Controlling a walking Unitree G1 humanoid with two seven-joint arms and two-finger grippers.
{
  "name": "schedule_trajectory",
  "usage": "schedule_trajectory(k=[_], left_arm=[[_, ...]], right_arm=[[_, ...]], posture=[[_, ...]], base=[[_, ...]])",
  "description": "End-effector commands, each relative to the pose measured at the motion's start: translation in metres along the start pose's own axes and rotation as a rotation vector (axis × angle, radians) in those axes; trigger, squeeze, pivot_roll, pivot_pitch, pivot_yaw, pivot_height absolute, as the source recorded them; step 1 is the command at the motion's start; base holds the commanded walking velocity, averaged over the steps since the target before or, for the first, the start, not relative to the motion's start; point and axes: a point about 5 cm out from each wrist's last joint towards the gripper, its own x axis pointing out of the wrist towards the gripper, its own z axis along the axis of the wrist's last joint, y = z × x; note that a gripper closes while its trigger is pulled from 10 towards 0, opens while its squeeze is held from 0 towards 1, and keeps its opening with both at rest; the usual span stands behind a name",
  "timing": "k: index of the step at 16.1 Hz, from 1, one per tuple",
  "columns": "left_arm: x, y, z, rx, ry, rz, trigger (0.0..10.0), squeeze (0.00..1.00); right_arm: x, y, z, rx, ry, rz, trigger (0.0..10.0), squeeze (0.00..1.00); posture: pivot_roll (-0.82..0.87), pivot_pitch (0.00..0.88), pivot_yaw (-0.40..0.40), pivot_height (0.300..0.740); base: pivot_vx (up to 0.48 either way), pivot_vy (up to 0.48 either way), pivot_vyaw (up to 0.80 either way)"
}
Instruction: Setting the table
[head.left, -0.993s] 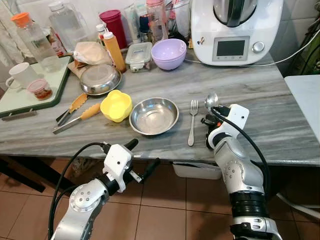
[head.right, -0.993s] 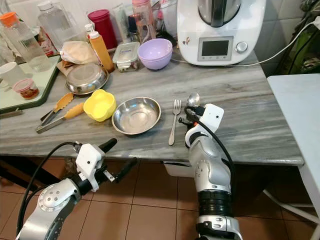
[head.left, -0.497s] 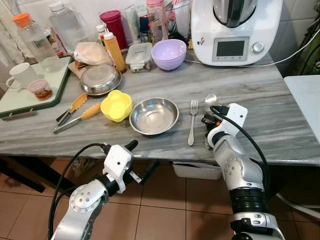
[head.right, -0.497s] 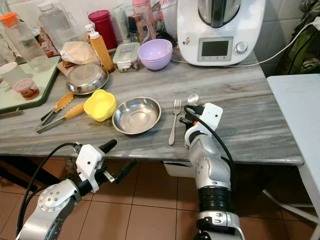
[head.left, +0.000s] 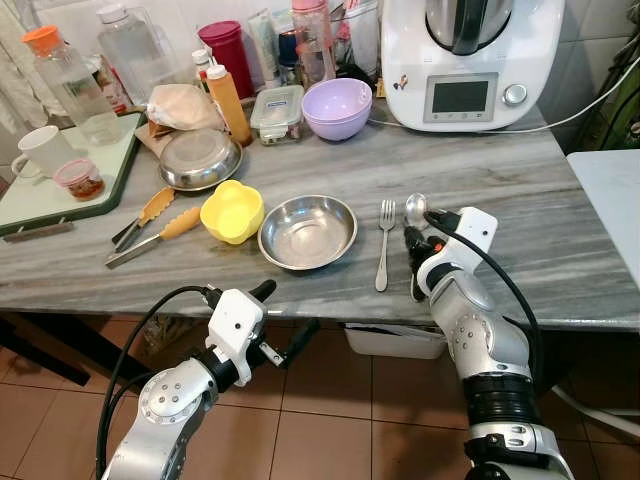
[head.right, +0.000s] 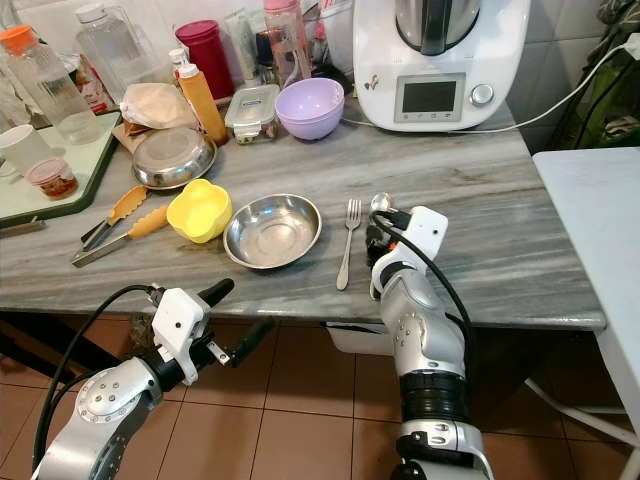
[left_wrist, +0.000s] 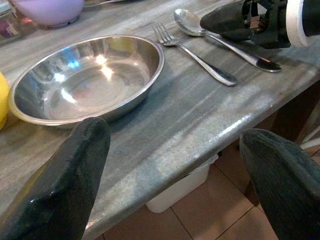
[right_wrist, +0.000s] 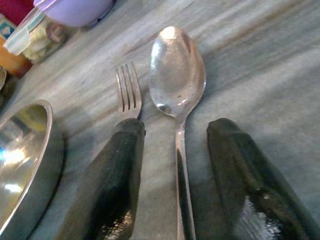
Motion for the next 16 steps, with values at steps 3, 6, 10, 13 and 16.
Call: schedule_trajectory(k=[3, 6, 10, 13, 16], left_arm=[[-0.002, 0.004, 0.002, 0.019, 0.007, 0.018, 10.0, 0.00], [-0.002, 0.004, 0.003, 0.019, 0.007, 0.020, 10.0, 0.00], [-0.001, 0.006, 0.005, 0.025, 0.001, 0.027, 10.0, 0.00], [0.000, 0.009, 0.006, 0.027, -0.009, 0.046, 10.0, 0.00], [0.000, 0.010, 0.007, 0.022, -0.013, 0.054, 10.0, 0.00]], right_arm=[[-0.003, 0.001, -0.019, -0.109, 0.071, 0.024, 10.0, 1.00], [-0.003, -0.002, -0.019, -0.118, 0.071, 0.009, 10.0, 1.00], [-0.001, 0.001, -0.002, -0.194, -0.001, 0.035, 10.0, 1.00], [-0.006, 0.013, 0.009, -0.280, -0.099, 0.109, 10.0, 1.00], [-0.015, 0.028, 0.020, -0.362, -0.226, 0.183, 10.0, 1.00]], posture=[[-0.13, 0.102, 0.167, 0.740], [-0.13, 0.102, 0.168, 0.740], [-0.13, 0.103, 0.171, 0.740], [-0.13, 0.100, 0.166, 0.740], [-0.13, 0.099, 0.165, 0.740]], base=[[0.000, 0.000, 0.00], [0.000, 0.000, 0.00], [0.000, 0.000, 0.00], [0.000, 0.000, 0.00], [0.000, 0.000, 0.00]])
